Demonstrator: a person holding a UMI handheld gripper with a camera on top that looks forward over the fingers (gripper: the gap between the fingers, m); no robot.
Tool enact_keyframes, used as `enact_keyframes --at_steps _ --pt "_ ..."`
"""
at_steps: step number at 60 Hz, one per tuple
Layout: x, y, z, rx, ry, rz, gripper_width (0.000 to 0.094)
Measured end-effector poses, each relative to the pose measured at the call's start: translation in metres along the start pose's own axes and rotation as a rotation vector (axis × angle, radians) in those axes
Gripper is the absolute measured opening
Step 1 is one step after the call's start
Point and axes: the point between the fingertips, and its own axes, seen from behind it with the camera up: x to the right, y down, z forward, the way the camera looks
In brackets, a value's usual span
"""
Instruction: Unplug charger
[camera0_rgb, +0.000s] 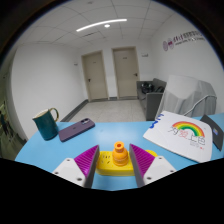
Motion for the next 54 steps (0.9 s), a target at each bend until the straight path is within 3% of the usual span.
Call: enact_keyframes --at_steps 2,3,4,6,16,23,30,39,46,54 --pt "0.000 -0.001 0.004 -0.001 0.003 -0.016 0.0532" --pt "0.005 0.001 0.006 -0.003 0.024 -0.031 0.0418" --pt "0.011 0.002 0.009 -0.006 0.045 -0.050 0.0378" --pt "0.018 -0.001 0.010 0.009 0.076 -0.080 0.0211" --pt "0.016 -0.002 0.011 0.006 0.068 -0.033 0.0063" --pt "0.017 -0.009 0.009 -0.001 0.079 -0.034 0.0047" --pt "0.021 -0.106 -0.025 0.169 0.105 -0.057 0.0047" --pt "0.068 -0.174 -0.066 0.224 0.203 -0.084 0.0047" --pt "0.107 -0.147 -0.078 0.126 0.259 -0.103 0.0046" --pt "0.155 -0.052 -0.087 -0.133 0.324 -0.099 0.0046"
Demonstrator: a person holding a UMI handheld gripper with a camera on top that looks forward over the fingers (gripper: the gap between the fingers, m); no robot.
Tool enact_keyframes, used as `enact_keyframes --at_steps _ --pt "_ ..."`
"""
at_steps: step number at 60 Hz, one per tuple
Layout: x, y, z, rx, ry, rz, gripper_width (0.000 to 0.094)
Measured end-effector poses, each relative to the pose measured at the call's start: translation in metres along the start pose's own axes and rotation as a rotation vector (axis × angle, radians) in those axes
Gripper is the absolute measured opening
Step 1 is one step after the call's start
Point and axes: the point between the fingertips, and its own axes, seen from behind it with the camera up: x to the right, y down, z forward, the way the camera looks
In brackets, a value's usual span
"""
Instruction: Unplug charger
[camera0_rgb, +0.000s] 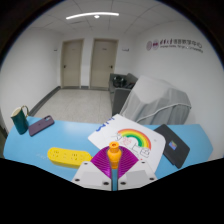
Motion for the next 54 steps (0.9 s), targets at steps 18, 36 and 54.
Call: enact_keyframes --at_steps 18,36,54 --pt "-0.012 0.116 0.028 -0.301 -0.099 0.039 0.0049" --pt "-0.013 0.100 0.026 -0.229 -0.196 0.120 0.0643" --pt "0.027 0.097 -0.112 -0.065 -0.284 0.196 0.0835"
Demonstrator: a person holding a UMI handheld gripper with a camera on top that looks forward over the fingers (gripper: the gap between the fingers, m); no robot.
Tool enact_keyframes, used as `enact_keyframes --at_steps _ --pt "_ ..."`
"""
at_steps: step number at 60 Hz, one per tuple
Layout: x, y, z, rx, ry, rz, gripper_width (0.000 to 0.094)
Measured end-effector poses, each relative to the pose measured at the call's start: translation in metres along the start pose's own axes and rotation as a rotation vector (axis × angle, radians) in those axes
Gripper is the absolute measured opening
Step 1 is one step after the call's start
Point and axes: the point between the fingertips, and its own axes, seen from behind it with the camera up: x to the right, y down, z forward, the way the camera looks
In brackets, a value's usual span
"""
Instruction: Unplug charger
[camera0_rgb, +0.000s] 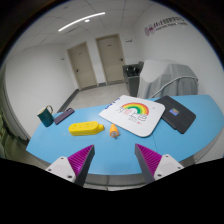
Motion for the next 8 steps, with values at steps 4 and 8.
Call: enact_keyframes --at_steps 4,8 --pt "0.006 0.003 -0.039 0.030 0.000 0.005 0.0834" --pt "0.012 0.008 -0.074 0.048 0.008 0.020 0.0830"
